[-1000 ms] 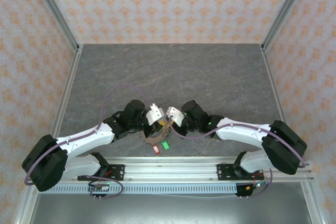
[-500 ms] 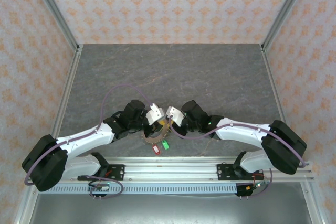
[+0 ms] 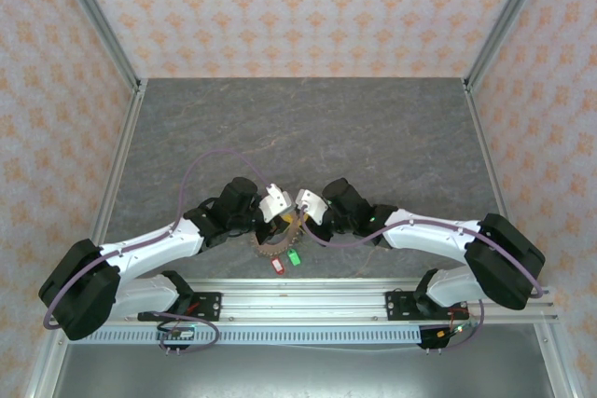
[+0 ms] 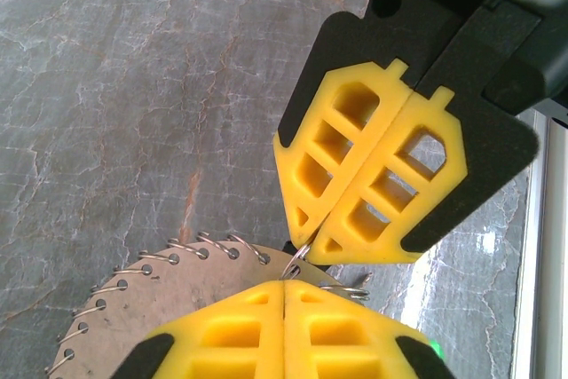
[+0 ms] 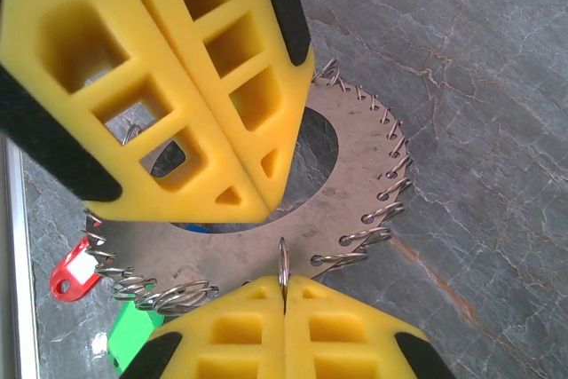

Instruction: Put the keys on the keyring

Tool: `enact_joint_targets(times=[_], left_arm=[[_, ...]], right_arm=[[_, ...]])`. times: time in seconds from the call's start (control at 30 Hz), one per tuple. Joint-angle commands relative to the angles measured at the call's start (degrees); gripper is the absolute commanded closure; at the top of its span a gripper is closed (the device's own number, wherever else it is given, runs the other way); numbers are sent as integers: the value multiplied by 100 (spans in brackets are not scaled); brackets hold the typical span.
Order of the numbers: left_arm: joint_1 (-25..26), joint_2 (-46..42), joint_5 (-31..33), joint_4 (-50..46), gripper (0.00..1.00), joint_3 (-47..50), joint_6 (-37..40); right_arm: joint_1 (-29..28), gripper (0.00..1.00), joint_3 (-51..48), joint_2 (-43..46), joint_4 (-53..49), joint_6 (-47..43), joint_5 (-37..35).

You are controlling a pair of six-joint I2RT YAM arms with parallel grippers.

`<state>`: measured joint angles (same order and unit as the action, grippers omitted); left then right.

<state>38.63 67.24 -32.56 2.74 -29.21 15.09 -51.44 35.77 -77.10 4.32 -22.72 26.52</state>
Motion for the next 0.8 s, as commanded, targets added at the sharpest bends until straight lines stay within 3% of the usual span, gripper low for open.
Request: enact_joint_targets(times=[0.0, 0.3, 0.5, 0.77], left_arm=[[75, -17, 28, 46, 99, -69, 95], [78, -210, -36, 127, 100, 71, 121], [74, -364, -168, 218, 91, 195, 132], [65, -623, -304, 381, 89, 450, 188]], right_arm=[[-147, 100, 26, 105, 510, -207, 294], [-142, 100, 18, 131, 544, -158, 352], [-147, 100, -96, 303, 763, -62, 389], [-146, 100, -182, 355, 883, -71, 520]])
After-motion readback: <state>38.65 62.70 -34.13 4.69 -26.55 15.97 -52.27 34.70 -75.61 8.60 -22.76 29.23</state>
